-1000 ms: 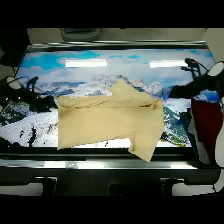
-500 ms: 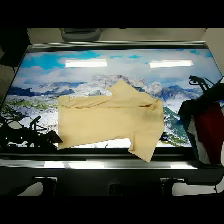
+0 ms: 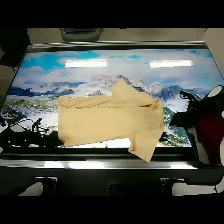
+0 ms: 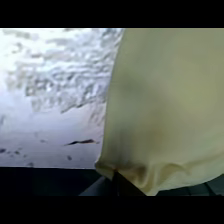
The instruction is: Fold the shirts.
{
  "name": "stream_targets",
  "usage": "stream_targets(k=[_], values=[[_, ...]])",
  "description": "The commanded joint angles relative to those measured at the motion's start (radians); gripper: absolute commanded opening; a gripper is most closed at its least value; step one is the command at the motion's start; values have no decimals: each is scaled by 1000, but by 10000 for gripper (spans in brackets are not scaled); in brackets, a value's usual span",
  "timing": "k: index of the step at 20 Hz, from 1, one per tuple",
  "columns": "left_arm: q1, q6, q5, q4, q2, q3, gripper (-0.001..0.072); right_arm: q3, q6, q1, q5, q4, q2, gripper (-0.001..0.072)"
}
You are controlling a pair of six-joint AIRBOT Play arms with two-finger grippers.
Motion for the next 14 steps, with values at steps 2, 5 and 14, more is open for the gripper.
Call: stream_targets(k=[2, 5, 14], values=[[0, 13, 21, 6, 0, -2, 23, -143, 0, 1, -148, 75, -2, 558], [1, 47, 23, 6, 10, 4, 23, -240, -4, 1, -266, 187, -2, 532], [21, 57, -60, 25, 64, 330, 23, -51, -133, 1, -216, 301, 53, 42]])
